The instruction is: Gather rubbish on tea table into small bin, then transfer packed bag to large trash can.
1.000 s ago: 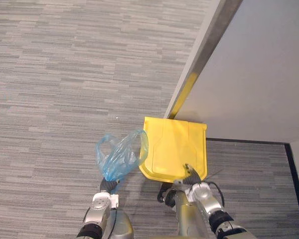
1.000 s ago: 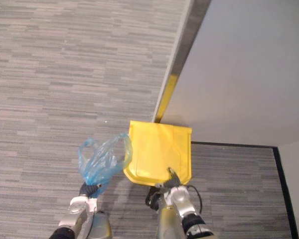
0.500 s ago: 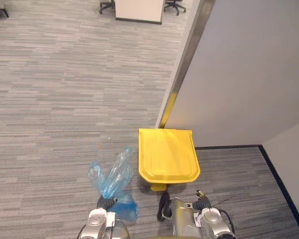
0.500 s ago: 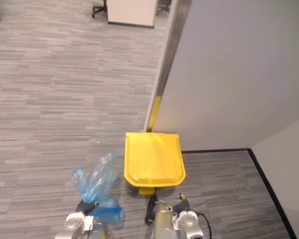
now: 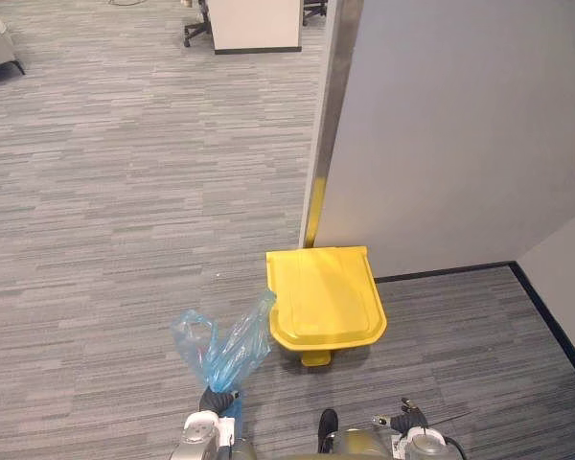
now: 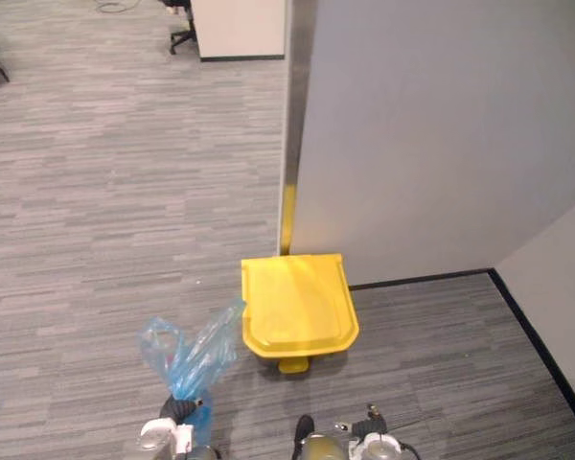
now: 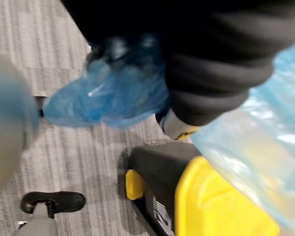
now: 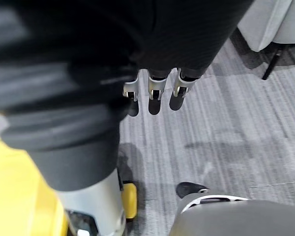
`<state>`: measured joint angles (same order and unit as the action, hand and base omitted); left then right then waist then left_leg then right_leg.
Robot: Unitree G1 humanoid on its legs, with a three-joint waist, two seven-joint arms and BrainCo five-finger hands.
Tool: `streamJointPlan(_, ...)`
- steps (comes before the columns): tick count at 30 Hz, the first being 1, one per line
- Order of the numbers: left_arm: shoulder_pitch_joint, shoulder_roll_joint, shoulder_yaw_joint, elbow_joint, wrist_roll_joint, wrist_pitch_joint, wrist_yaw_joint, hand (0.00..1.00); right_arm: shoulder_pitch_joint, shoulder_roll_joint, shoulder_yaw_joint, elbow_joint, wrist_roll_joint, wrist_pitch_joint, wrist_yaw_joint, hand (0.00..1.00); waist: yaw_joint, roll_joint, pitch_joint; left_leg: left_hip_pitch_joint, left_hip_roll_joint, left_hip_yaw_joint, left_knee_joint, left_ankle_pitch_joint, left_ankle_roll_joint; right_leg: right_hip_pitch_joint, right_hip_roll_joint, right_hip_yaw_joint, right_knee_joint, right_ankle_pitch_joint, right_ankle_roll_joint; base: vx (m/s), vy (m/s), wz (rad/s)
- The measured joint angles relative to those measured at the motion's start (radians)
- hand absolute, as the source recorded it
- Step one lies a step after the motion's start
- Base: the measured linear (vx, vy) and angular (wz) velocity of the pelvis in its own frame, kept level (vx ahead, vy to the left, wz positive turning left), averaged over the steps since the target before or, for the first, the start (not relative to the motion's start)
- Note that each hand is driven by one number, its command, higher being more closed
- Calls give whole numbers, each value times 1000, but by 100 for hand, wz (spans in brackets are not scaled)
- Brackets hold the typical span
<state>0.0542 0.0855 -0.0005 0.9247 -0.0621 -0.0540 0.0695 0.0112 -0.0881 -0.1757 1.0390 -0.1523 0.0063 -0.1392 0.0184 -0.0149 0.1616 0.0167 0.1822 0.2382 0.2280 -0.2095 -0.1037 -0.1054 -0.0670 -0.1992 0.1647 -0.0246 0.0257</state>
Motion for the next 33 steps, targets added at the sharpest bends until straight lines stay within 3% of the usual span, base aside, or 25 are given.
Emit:
streamJointPlan(3,14,21,-3,13,0,1,-8,100,14,15,0,-2,2,-1,1,0,-3,-10,-27,9,-23,-5,-56,29,-5,9,-7,5,-60,42,8,-71,40,-1)
streamJointPlan(5,7,21,-30,14,0,1,-9,100,20,8,-13,-4,6,-2,1,0,-21,-1,-39,47,-59,-18,-192,100,-5,39,-16,-8,-151,88,17,10,26,19)
streamJointPlan(7,-1,7,-53,21,0,1,-10,100,21,1,-21,-4,6,-2,1,0,-22,18,-42,55,-70,-24,-233,122,1,42,-18,-11,-175,97,24,21,17,14)
streamJointPlan(10,3,5,-65,35,1,1,-13,100,24,-3,-21,-2,6,-1,0,0,-24,29,-42,91,-71,-24,-250,134,-1,75,-10,-11,-193,103,32,80,9,3)
streamJointPlan(14,8,16,-64,41,2,1,-11,100,24,-1,-18,-2,1,0,-1,0,-23,21,-44,115,-67,-10,-242,117,-2,102,1,2,-206,106,25,91,10,-10)
streamJointPlan(18,16,20,-53,41,2,1,-6,100,20,-2,-14,-1,-1,3,0,0,-17,19,-42,124,-72,31,-199,70,8,101,-1,45,-196,102,33,79,67,-31)
streamJointPlan(19,17,20,-48,41,2,1,-6,100,17,-1,-14,-1,-1,3,0,0,-17,20,-41,122,-72,37,-170,48,13,92,-6,53,-162,82,40,59,91,-19)
streamJointPlan(20,15,20,-35,40,2,0,-6,100,8,-1,-14,-1,0,3,1,0,-18,16,-30,125,-75,50,-126,14,21,48,-24,71,-33,16,48,59,91,-19)
streamJointPlan(21,15,20,-34,40,2,0,-6,100,7,-1,-14,-1,0,3,1,0,-18,14,-28,125,-76,52,-122,12,22,45,-26,72,-23,12,48,44,100,-18)
streamJointPlan(23,5,28,-21,40,2,-1,-6,100,-13,5,-20,-1,4,3,5,0,-24,-5,4,148,-92,53,-102,-26,54,-33,-76,78,190,-43,93,10,89,-8)
streamJointPlan(24,-4,28,-16,41,1,-1,-6,100,-20,8,-22,-3,5,3,5,0,-27,-4,15,156,-91,54,-99,-36,55,-60,-82,76,257,-37,106,-29,98,-4)
streamJointPlan(25,-16,26,-14,43,1,-2,-4,100,-46,-6,-29,-9,6,2,4,0,-27,9,49,171,-82,56,-78,-50,69,-156,-94,63,383,-58,148,-22,87,-7)
streamJointPlan(26,-17,42,-14,43,1,-2,-1,100,-50,-4,-27,-10,6,4,4,0,-26,0,67,181,-62,71,-31,-76,78,-199,-87,32,296,-62,132,6,69,-5)
streamJointPlan(29,-18,65,-12,43,1,-2,9,100,-50,15,-15,-37,5,4,-5,0,-19,-39,92,183,-59,97,57,-120,57,-224,-88,-52,110,12,122,93,-8,-4)
streamJointPlan(31,-24,60,-10,38,1,-7,10,100,-47,24,-5,-42,-1,10,-13,0,-14,-55,99,183,-68,106,120,-162,35,-163,-78,-119,27,-22,118,226,-126,-3)
streamJointPlan(32,-38,54,-4,40,1,-7,12,100,-48,25,-6,-42,-3,11,-12,0,-12,-49,107,187,-63,103,137,-184,27,-154,-71,-121,19,5,103,222,-88,-18)
streamJointPlan(33,-65,33,2,37,1,-8,9,100,-77,7,-7,-44,-3,14,-13,0,-4,-14,144,182,-44,104,176,-209,18,-156,-61,-126,48,-1,109,143,-60,-10)
